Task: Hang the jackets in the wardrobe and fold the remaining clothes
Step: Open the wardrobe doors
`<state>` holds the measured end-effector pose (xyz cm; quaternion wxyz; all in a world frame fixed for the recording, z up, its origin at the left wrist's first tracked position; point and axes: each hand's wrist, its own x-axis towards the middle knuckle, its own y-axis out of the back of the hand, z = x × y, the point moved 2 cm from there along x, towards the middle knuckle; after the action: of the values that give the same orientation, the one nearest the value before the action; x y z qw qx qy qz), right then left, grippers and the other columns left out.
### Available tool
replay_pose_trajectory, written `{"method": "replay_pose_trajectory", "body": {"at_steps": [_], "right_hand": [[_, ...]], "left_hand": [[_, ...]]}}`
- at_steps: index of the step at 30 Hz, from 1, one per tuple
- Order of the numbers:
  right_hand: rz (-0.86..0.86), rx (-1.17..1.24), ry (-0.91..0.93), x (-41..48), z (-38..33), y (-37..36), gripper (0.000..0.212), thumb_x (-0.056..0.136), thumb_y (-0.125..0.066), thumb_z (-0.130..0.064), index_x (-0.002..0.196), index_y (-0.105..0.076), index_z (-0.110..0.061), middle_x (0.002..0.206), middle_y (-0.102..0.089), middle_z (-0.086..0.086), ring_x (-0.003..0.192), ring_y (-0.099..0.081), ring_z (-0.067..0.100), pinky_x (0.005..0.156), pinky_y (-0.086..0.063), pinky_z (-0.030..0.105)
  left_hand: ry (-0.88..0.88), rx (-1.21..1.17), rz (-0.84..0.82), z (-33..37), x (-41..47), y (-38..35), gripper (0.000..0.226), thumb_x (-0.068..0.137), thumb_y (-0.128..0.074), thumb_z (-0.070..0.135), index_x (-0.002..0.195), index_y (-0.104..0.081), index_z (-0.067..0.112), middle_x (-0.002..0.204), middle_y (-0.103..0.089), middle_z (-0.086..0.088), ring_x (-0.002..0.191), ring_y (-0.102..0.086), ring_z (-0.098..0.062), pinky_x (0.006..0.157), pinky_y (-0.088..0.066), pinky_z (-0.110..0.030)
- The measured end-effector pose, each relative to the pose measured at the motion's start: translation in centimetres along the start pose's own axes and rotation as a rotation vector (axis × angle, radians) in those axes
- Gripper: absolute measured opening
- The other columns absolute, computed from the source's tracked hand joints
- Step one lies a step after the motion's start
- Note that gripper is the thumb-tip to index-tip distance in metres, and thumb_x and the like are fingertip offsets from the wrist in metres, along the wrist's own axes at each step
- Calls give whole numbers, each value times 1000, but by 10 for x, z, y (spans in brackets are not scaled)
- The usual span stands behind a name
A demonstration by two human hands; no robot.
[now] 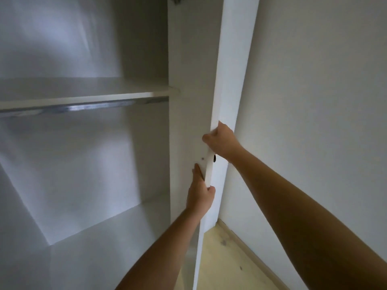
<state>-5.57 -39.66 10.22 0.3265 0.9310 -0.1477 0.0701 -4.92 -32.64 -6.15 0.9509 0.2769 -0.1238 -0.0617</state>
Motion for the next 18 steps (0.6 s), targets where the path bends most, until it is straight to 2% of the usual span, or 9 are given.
{"method": "replay_pose_trajectory", "body": {"at_steps": [1, 3, 4, 6, 8, 10, 11, 15, 18], "right_hand": [[4, 5, -27, 3, 12, 14, 24, 78, -50, -3, 62, -38, -16, 54, -40, -1, 51, -39, 16, 54, -36, 22], [15, 15, -72, 10, 35, 38, 12, 75, -53, -3, 69, -49, 6, 63, -48, 26, 60, -43, 22, 61, -37, 31], [6, 28, -93, 15, 46, 47, 24, 75, -55, -4, 83, -50, 18, 77, -54, 37, 61, -47, 28, 61, -37, 34], [-24, 30, -103, 25, 63, 65, 41, 78, -57, -5, 102, -45, 26, 102, -51, 45, 75, -57, 51, 62, -43, 36], [-41, 58, -79, 34, 75, 78, 43, 81, -58, -4, 105, -44, 28, 109, -49, 45, 97, -54, 56, 70, -54, 42], [-32, 84, -77, 45, 87, 93, 39, 84, -59, -3, 108, -48, 25, 112, -53, 42, 100, -56, 52, 82, -53, 56], [-24, 91, -74, 49, 91, 99, 35, 85, -60, -3, 109, -52, 21, 112, -58, 37, 100, -60, 48, 84, -51, 57], [-43, 132, -68, 66, 108, 118, 24, 87, -60, -4, 110, -62, 3, 111, -67, 19, 100, -66, 33, 89, -53, 49], [-70, 179, -56, 76, 119, 128, 18, 88, -59, -1, 105, -62, -7, 108, -69, 11, 95, -68, 23, 86, -57, 40]], "left_hand": [[-8, -27, -17, 9, 3, -17, 86, 90, -52, 13, 152, 8, 16, 159, -12, -10, 135, -39, -33, 103, -44, -39], [-16, -71, -11, 28, 8, -48, 87, 91, -50, 8, 150, 13, 10, 159, 7, -12, 146, -11, -30, 114, -30, -38], [-13, -90, 13, 36, 12, -62, 87, 90, -50, 6, 149, 13, 8, 159, 10, -14, 147, -4, -31, 116, -25, -39], [-4, -128, 53, 49, 20, -87, 87, 89, -51, 3, 149, 13, 5, 158, 10, -19, 146, 1, -34, 118, -19, -42], [0, -156, 81, 56, 28, -106, 88, 88, -51, 1, 149, 13, 4, 157, 11, -21, 146, 3, -37, 118, -11, -41], [-18, -162, 106, 61, 40, -121, 91, 86, -52, 1, 148, 14, 4, 156, 14, -21, 145, 6, -38, 117, -5, -38], [-28, -156, 119, 63, 46, -128, 93, 85, -52, 1, 148, 15, 4, 156, 16, -21, 145, 7, -37, 116, -3, -36], [-45, -161, 150, 73, 64, -154, 99, 81, -57, 2, 148, 16, 4, 156, 20, -19, 146, 10, -35, 115, 0, -37], [-31, -173, 177, 81, 73, -167, 102, 78, -60, 1, 147, 15, 3, 156, 19, -20, 145, 9, -35, 117, -5, -44]]}}
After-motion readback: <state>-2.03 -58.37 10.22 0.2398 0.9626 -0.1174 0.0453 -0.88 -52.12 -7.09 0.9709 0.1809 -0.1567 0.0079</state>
